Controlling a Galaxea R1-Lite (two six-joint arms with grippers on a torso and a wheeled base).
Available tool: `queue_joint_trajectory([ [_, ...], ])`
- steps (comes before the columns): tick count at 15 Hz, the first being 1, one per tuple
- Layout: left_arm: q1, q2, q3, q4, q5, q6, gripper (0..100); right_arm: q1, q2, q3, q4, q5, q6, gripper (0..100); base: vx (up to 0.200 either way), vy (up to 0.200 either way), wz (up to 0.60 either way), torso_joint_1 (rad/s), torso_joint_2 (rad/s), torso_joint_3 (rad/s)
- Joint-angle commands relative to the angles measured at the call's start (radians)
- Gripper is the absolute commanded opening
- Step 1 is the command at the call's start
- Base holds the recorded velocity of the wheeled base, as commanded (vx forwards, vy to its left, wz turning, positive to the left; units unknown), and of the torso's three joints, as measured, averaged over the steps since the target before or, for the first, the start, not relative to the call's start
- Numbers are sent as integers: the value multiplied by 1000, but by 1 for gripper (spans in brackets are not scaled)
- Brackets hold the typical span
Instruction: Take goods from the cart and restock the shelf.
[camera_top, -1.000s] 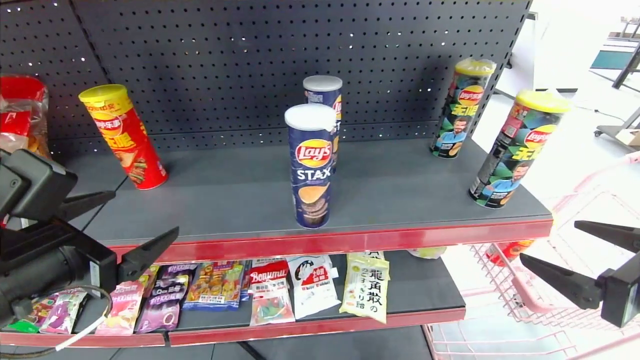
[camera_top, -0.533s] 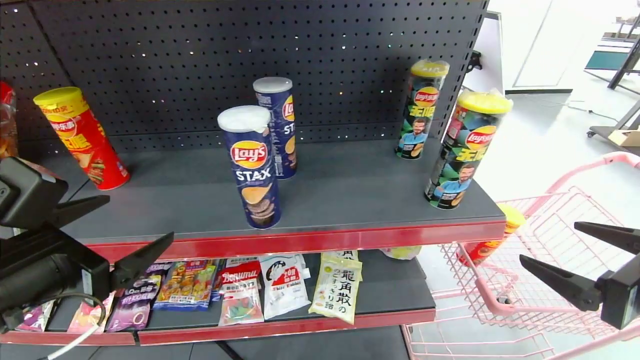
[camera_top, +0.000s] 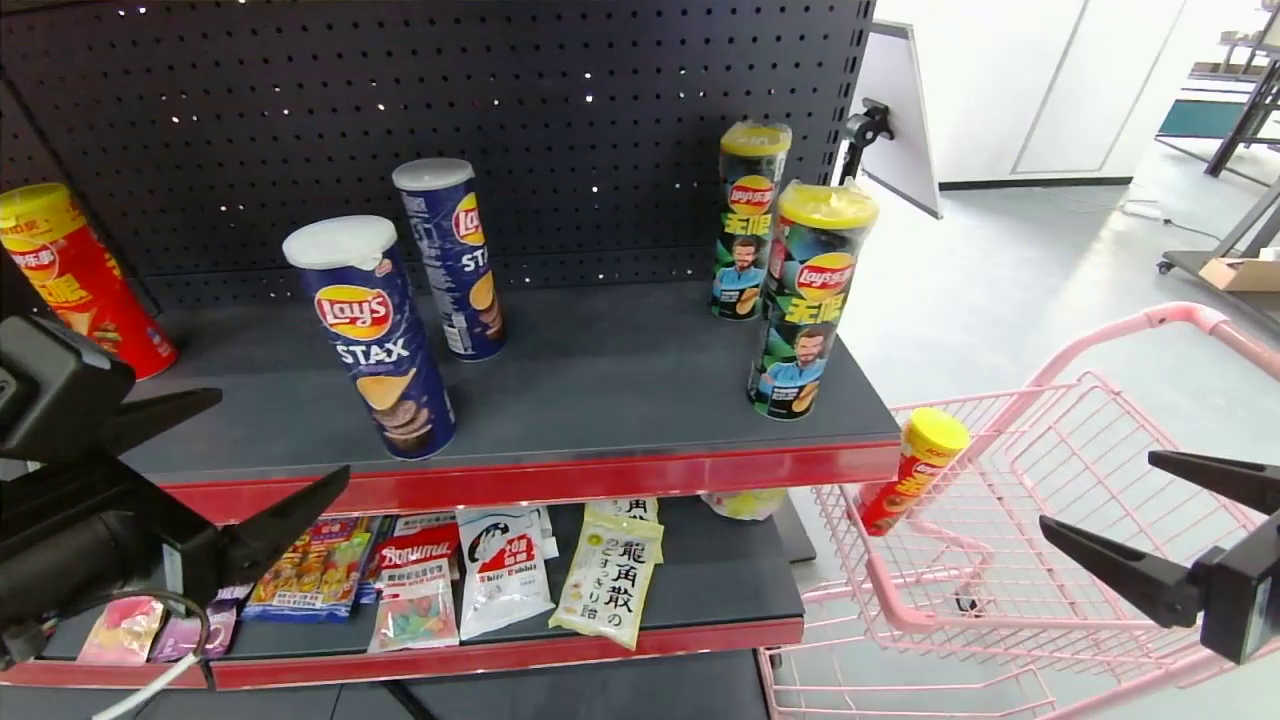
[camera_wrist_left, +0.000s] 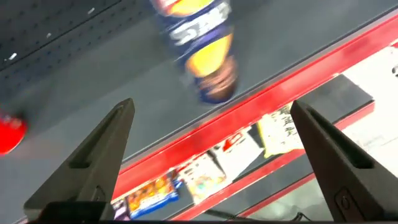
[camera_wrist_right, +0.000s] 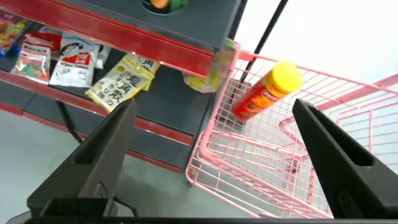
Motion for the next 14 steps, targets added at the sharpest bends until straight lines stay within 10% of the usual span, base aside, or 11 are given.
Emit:
queue_joint_trajectory([
  [1, -3, -24, 3, 1, -17, -2, 100, 1, 1, 8, -2, 1, -1, 100, 0, 0, 0, 0, 0, 0],
  [4, -5, -74, 44, 4, -169, 0, 100, 1, 1, 16, -5, 1, -1, 100, 0, 0, 0, 0, 0, 0],
  [14, -11, -73, 44, 4, -238, 30, 100, -10, -9, 26, -5, -1, 2, 100, 0, 0, -360, 1, 2, 0],
])
